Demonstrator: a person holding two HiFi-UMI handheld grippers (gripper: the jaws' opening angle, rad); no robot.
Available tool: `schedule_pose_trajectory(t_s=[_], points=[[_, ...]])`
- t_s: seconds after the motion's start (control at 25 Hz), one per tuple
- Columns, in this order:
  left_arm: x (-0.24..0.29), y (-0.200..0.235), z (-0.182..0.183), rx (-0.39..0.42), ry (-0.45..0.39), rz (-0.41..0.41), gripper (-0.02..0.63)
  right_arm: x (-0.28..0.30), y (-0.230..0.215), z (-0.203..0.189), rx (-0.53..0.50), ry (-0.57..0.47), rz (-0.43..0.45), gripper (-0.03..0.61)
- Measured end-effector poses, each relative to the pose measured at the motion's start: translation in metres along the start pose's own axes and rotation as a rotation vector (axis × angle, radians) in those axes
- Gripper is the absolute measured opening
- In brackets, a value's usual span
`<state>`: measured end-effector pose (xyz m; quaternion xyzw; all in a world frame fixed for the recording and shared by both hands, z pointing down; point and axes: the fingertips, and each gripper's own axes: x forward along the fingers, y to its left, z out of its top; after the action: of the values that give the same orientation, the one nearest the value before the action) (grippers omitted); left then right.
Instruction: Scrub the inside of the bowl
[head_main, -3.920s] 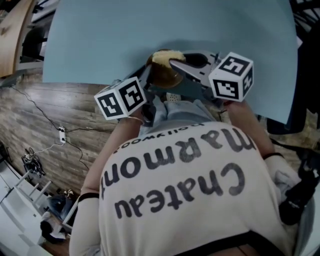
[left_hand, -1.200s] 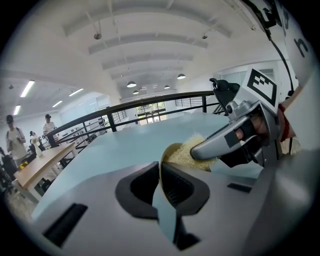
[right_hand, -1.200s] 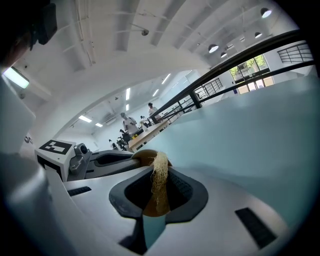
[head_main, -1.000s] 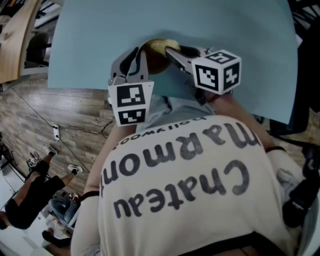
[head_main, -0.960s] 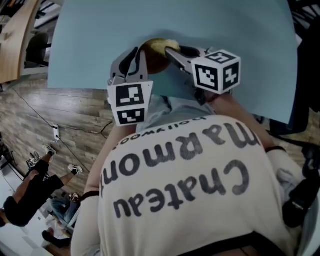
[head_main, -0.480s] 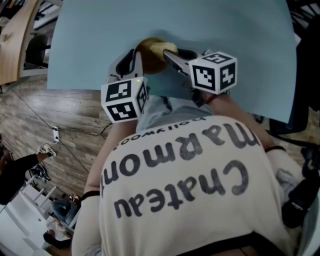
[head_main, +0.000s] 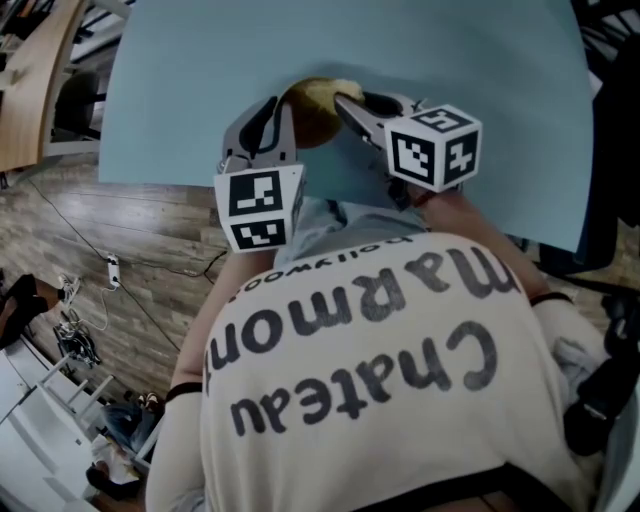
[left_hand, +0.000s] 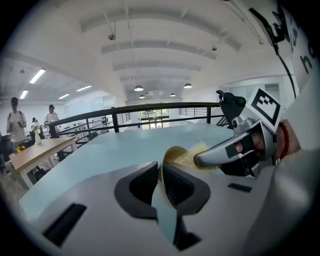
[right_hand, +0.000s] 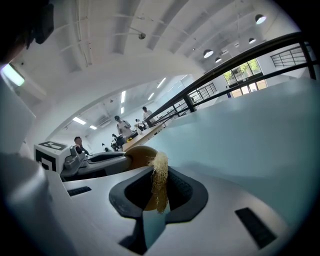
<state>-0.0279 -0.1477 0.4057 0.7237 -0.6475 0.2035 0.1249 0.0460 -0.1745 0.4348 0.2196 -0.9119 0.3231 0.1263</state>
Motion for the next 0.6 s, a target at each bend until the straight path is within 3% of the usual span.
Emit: schedule_pose_trajectory(t_s=[0.2,0.6], points=[[-0.001,0.008,0.003,-0.064,-0.032,0.008,0.028,0.003,0.000,0.002,-0.015,0.001,-0.005,0.064],[0.000,0.015,0.011,-0.138,-0.056,0.010,0.035,0.010,0.001,-0.008,0.052,0.036,0.011,0.064]])
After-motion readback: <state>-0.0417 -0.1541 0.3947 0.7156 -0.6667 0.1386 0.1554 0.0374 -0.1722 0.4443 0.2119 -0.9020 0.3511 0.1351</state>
